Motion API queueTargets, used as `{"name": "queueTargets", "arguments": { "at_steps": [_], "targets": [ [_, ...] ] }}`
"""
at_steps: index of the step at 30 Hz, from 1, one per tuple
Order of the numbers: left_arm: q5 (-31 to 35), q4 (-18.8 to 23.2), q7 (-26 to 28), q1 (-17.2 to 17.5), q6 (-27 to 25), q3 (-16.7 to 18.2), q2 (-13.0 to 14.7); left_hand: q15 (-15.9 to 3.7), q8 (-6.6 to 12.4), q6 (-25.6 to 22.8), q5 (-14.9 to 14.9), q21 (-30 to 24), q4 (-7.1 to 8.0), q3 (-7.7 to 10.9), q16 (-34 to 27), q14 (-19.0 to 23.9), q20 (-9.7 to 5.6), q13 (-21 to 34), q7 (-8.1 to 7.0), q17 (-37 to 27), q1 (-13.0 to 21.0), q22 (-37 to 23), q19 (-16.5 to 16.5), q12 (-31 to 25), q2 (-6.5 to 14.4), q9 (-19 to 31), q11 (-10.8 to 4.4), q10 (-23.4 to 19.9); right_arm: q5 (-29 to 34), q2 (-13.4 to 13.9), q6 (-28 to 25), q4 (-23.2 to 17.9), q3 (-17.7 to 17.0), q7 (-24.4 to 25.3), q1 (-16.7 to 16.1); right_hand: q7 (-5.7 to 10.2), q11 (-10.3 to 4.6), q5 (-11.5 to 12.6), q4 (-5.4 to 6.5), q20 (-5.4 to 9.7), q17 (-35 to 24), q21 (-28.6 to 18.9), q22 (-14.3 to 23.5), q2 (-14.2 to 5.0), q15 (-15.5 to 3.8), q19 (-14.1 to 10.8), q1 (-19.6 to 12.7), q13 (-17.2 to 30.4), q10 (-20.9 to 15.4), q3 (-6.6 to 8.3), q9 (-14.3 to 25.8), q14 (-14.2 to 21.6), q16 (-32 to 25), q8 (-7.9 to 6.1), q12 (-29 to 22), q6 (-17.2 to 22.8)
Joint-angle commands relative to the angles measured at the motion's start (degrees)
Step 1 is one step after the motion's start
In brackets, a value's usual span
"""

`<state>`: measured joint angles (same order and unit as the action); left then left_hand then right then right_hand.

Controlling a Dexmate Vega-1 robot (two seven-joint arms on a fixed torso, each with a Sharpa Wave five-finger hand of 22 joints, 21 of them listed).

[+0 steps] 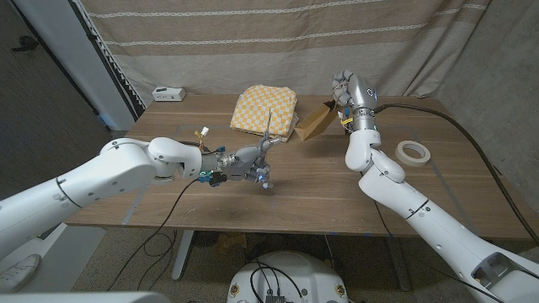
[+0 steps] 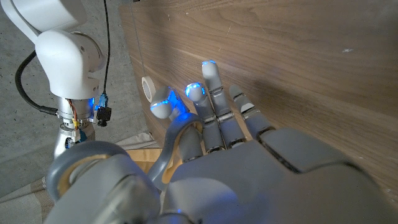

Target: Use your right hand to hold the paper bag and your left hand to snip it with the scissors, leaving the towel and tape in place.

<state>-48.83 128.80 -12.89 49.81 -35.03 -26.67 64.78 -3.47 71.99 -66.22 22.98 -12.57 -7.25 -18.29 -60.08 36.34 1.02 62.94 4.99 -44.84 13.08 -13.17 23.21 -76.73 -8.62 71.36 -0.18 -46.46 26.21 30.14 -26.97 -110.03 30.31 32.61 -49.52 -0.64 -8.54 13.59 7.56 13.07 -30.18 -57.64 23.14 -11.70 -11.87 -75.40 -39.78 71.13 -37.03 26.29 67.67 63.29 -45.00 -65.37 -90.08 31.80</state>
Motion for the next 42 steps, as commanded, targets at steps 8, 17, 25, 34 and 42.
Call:
{"name": "queueTargets", "arguments": {
  "at_steps": [8, 17, 25, 34, 42],
  "targets": [
    [-0.5, -0.1, 0.9, 0.6, 0.3, 0.0, -0.4, -1.84, 18.65, -5.0, 0.3, -0.4, 1.36, -1.31, -0.6, 0.1, 0.21, 0.4, 4.67, -0.1, 0.3, -0.3, 0.3, -0.5, -0.1, 0.0, -0.82, -1.5, -13.1, -5.8, 0.7, -2.6, -4.3, 6.6, -3.5, -1.81, 1.38, -0.5, 0.03, -0.26, 6.2, 6.6, -9.7, 0.54, -0.49, 1.7, -1.9, -0.1, 0.2, 0.77, -2.6, 0.3, 6.7, 0.98, -0.4, 1.4],
    [-1.0, 0.1, 1.5, 1.2, 0.3, 0.4, -0.2, -1.77, 18.66, -5.1, 0.4, -0.4, 1.44, -1.28, -0.9, 0.2, 0.21, 0.8, 4.67, -0.1, 0.3, -0.3, 0.3, -0.8, -0.1, 0.0, -0.78, -1.6, -18.6, -9.3, 5.4, -0.3, -6.7, 12.1, -5.1, -2.76, 1.87, -1.0, 0.70, -0.53, 10.7, 8.8, -12.5, 0.72, -0.41, 2.4, -1.7, -0.2, -0.7, 0.25, -2.9, 3.4, 10.6, 1.38, -0.3, 1.8],
    [-0.8, 0.1, 1.9, 1.0, 0.1, 0.0, -0.7, -1.80, 18.68, -5.3, 0.4, -0.4, 1.46, -1.27, -1.0, 0.2, 0.21, 1.0, 4.71, -0.2, 0.3, -0.3, 0.3, -0.9, 0.0, 0.0, -0.78, -1.7, -21.8, -11.7, 8.5, 1.8, -7.6, 16.2, -5.4, -3.73, 3.47, -1.7, 0.93, -0.60, 16.0, 12.1, -13.0, 0.82, 0.00, 4.5, 0.2, -8.5, -3.6, -1.21, -5.2, 0.4, 18.1, 2.59, 5.1, 3.1],
    [-0.4, -0.3, 1.6, 0.3, -0.2, -0.8, -1.3, -1.96, 18.68, -5.5, 0.5, -0.4, 1.49, -1.24, -1.1, 0.3, 0.22, 1.0, 4.73, 0.0, 0.3, -0.3, 0.4, -0.9, 0.0, 0.0, -0.72, -1.6, -23.9, -11.2, 12.8, 3.0, -6.9, 15.9, -5.4, -3.73, 3.36, -1.9, 0.62, -0.73, 17.4, 13.6, -13.0, 0.70, 0.00, 5.0, 0.5, -7.5, -4.7, -1.77, -5.8, 1.7, 20.2, 2.64, 4.3, 4.0],
    [0.0, -0.4, 1.3, -0.6, -1.0, -1.4, -1.7, -1.99, 18.66, -5.8, 0.6, -0.4, 1.53, -1.23, -1.3, 0.2, 0.23, 1.0, 4.66, 0.2, 0.4, -0.3, 0.4, -0.9, 0.0, 0.0, -0.93, -1.9, -29.4, -11.6, 20.4, 5.3, -8.2, 13.2, -5.4, -3.50, 2.94, -2.1, 0.23, -0.79, 17.6, 15.2, -12.9, 0.70, -0.02, 4.9, 0.5, -8.4, -5.6, -2.24, -6.9, 3.1, 22.1, 3.00, 4.8, 4.9]
  ]
}}
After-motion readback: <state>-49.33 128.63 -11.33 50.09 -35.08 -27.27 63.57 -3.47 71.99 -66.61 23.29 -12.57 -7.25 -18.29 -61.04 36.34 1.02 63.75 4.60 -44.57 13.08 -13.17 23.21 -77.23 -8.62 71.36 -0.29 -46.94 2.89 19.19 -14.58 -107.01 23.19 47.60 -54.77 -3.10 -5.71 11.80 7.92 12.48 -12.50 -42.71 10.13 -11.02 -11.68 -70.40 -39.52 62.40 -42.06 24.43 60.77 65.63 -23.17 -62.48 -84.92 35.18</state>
